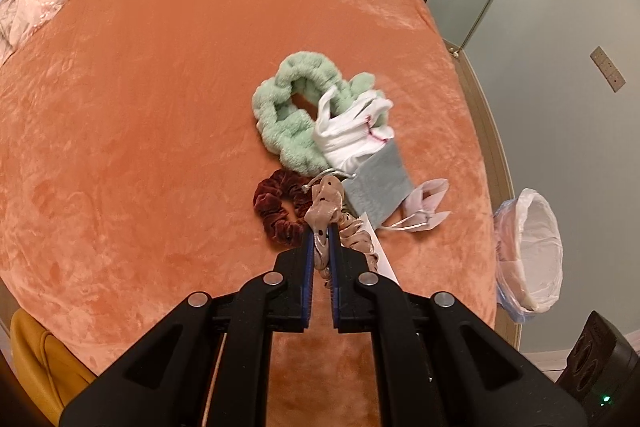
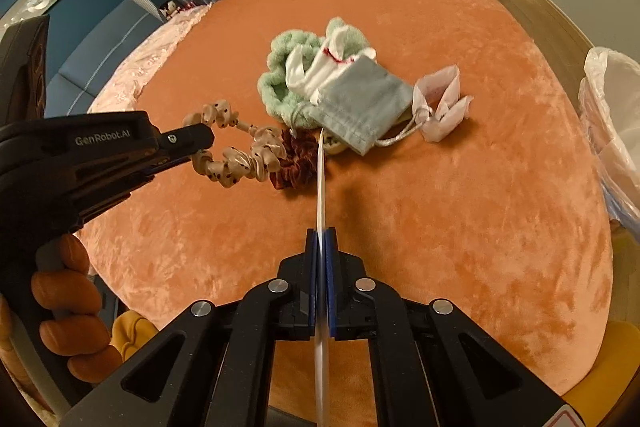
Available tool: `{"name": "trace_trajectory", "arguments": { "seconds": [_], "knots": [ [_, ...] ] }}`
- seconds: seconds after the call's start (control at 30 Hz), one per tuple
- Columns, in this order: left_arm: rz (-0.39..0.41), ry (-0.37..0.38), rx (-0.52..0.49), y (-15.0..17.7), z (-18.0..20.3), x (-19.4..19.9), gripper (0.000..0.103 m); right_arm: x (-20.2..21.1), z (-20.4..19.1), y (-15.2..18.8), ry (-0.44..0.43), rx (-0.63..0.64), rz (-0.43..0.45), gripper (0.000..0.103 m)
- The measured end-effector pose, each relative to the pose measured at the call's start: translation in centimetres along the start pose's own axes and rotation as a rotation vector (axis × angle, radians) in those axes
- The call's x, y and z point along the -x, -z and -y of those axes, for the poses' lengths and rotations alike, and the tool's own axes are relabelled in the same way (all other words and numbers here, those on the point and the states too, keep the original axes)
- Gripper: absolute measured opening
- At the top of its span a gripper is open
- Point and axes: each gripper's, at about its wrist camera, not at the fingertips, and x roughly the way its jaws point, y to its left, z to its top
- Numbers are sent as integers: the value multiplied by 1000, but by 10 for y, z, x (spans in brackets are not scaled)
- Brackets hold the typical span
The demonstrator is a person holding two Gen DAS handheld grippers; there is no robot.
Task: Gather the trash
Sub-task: 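Carry the beige scrunchie and white paper strip in both grippers over the trash bin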
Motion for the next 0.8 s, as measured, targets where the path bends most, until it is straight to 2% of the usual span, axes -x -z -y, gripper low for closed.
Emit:
{"name": "trace_trajectory", "arguments": {
  "seconds": [0.23,0.37,0.8],
  "knots": [
    [48,40,-53,-10,36,19,6,41,5,-28,-9,-18,117,4],
    [74,68,-107,-16,72,27,6,64,19,-37,12,-33,179,4],
    [96,180,-311,-11,198,34,6,144,97,-49,139,-139,352,4]
  ]
}}
